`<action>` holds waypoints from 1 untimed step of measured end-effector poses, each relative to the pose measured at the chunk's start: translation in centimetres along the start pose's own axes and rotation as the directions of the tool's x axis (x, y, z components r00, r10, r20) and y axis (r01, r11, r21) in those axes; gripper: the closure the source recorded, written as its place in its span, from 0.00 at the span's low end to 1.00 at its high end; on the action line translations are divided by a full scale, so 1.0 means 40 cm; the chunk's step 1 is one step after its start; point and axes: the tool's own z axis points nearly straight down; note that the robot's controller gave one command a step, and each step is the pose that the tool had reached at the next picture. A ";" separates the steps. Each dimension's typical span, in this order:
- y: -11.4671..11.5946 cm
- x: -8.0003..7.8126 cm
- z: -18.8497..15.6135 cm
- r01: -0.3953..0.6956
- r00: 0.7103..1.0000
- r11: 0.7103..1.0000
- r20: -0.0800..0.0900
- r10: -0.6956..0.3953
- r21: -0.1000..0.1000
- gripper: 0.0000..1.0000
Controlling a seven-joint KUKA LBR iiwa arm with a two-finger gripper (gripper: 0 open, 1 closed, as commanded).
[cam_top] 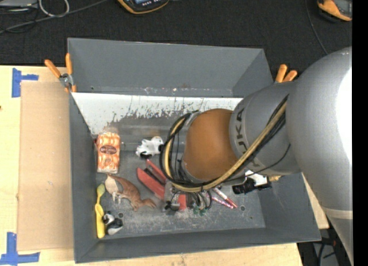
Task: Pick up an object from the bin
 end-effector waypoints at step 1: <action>0.000 0.000 0.000 -0.001 1.000 1.000 0.000 0.001 0.000 1.00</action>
Offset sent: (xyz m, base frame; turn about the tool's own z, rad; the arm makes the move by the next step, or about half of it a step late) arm 0.0044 -0.0002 0.0079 0.0207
